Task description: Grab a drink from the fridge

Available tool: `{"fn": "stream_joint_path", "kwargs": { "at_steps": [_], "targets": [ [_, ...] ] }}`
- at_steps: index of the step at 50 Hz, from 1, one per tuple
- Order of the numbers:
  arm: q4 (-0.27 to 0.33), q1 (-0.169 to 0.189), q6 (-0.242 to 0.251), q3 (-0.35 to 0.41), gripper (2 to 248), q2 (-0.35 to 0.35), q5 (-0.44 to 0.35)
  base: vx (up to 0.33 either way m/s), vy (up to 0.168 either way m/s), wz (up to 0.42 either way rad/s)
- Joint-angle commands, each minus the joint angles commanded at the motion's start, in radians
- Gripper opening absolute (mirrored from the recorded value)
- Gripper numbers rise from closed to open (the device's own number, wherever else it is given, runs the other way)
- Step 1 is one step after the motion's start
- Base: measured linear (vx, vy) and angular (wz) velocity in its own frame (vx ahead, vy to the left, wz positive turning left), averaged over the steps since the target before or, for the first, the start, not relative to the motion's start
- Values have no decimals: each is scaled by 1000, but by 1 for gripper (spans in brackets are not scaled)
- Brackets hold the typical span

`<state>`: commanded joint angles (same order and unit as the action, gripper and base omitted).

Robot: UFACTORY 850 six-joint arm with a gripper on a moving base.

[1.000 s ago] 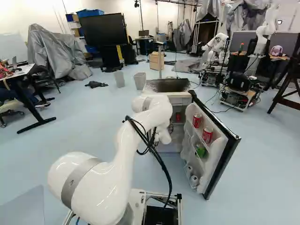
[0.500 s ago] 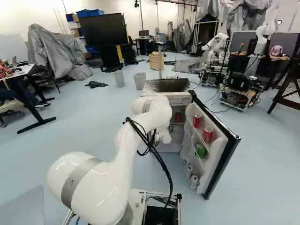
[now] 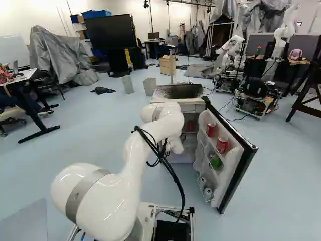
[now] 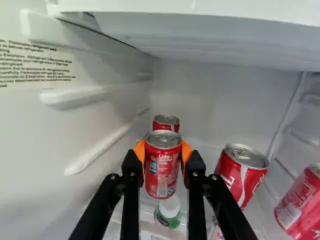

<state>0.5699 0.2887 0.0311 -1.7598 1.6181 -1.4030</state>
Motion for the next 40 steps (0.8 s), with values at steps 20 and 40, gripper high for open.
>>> {"fn": "stream_joint_path", "kwargs": {
  "at_steps": [20, 40],
  "targets": [
    [0, 0, 0, 36, 92, -38, 0, 0, 0, 0],
    [0, 6, 0, 155, 92, -118, 0, 0, 0, 0]
  ]
}}
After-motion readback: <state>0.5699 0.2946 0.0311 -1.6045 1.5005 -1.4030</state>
